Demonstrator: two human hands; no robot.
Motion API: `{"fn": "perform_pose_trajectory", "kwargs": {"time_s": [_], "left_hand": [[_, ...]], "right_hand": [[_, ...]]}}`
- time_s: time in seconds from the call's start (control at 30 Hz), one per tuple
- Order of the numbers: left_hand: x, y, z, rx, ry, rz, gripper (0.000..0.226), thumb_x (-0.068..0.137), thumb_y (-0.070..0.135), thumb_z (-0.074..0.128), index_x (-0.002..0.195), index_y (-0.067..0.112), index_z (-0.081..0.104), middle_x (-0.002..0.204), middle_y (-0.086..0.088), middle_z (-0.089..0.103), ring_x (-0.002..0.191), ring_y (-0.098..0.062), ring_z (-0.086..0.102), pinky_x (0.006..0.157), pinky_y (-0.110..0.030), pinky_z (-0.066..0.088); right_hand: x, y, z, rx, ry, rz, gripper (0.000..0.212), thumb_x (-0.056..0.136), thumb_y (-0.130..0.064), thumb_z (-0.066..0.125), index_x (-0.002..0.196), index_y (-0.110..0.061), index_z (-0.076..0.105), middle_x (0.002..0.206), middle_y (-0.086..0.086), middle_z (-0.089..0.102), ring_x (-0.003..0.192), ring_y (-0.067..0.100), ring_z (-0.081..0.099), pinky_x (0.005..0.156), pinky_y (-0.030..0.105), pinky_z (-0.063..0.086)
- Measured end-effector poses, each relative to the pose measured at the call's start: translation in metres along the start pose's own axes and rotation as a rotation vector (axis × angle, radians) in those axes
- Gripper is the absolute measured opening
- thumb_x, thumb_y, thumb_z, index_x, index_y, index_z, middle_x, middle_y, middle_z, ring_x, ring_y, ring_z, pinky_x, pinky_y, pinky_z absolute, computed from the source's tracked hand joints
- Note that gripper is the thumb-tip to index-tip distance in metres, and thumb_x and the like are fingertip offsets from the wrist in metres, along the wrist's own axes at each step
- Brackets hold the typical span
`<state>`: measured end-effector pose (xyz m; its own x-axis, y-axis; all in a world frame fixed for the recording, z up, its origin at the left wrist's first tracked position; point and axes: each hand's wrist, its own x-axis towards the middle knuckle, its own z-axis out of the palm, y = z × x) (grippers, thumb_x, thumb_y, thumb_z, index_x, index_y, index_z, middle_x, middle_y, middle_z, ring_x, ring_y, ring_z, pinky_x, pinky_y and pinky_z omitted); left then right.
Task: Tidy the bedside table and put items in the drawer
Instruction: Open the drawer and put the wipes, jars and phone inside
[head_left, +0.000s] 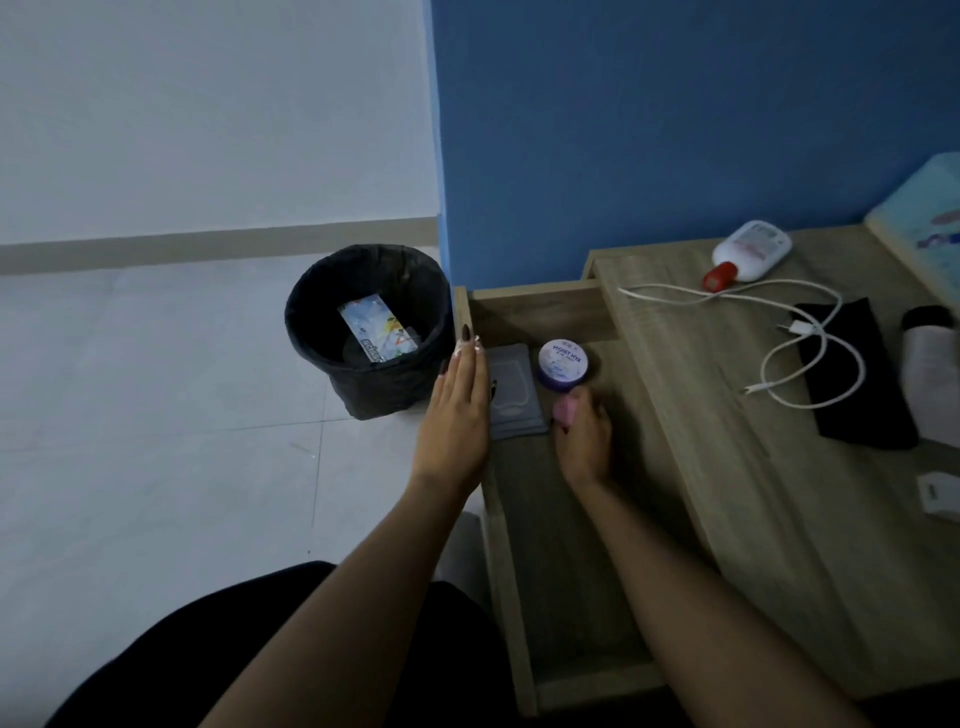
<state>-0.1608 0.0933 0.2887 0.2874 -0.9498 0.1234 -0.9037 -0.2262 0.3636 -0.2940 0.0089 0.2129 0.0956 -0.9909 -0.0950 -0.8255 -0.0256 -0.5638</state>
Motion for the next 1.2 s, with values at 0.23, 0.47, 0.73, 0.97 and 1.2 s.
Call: {"fn": "perform_pose_trajectory", "kwargs": {"time_s": [0.23, 0.47, 0.73, 0.97, 1.2], "left_hand": [[-0.002, -0.001, 0.004, -0.021, 0.016, -0.017, 0.061, 0.100, 0.010, 0.029, 0.150, 0.011, -0.005, 0.161, -0.007, -0.006, 0.148, -0.020, -0.008, 0.114, -0.028, -0.005], [-0.002, -0.001, 0.002, -0.015, -0.051, -0.038, 0.062, 0.102, 0.020, 0.029, 0.150, 0.012, -0.007, 0.161, -0.005, -0.009, 0.142, -0.011, -0.017, 0.114, -0.028, -0.007], [-0.001, 0.061, -0.017, 0.024, -0.176, -0.049, 0.064, 0.102, 0.036, 0.023, 0.149, 0.008, -0.010, 0.159, -0.012, -0.015, 0.146, -0.024, -0.017, 0.116, -0.037, -0.007], [-0.025, 0.163, -0.012, -0.081, -0.239, 0.137, 0.064, 0.099, 0.044, 0.020, 0.150, 0.013, -0.003, 0.157, -0.005, -0.012, 0.147, -0.021, -0.010, 0.114, -0.034, -0.008], [-0.042, 0.181, 0.007, 0.001, -0.374, 0.214, 0.067, 0.100, 0.045, 0.025, 0.150, 0.014, -0.007, 0.160, -0.006, -0.009, 0.148, -0.020, -0.011, 0.117, -0.032, -0.005]], "right_hand": [[0.000, 0.008, 0.014, -0.082, -0.009, -0.055, 0.044, 0.086, -0.009, 0.062, 0.127, -0.016, 0.045, 0.129, 0.014, 0.054, 0.117, 0.028, 0.054, 0.088, 0.033, 0.044], [-0.030, -0.008, -0.020, -0.041, -0.055, -0.080, 0.055, 0.087, -0.022, 0.061, 0.137, -0.019, 0.038, 0.140, 0.008, 0.047, 0.128, 0.022, 0.046, 0.103, 0.031, 0.037], [-0.088, -0.009, -0.131, 0.010, 0.013, -0.336, 0.044, 0.090, -0.023, 0.057, 0.134, -0.022, 0.049, 0.147, 0.001, 0.040, 0.133, 0.016, 0.041, 0.107, 0.028, 0.037], [-0.053, 0.043, -0.222, -0.075, 0.335, -0.157, 0.046, 0.080, -0.020, 0.066, 0.124, -0.011, 0.056, 0.135, 0.013, 0.051, 0.124, 0.031, 0.046, 0.100, 0.040, 0.040], [-0.025, 0.088, -0.234, -0.158, 0.183, 0.129, 0.087, 0.080, -0.046, 0.065, 0.150, -0.019, 0.020, 0.154, 0.016, 0.026, 0.140, 0.032, 0.027, 0.112, 0.045, 0.028]]}}
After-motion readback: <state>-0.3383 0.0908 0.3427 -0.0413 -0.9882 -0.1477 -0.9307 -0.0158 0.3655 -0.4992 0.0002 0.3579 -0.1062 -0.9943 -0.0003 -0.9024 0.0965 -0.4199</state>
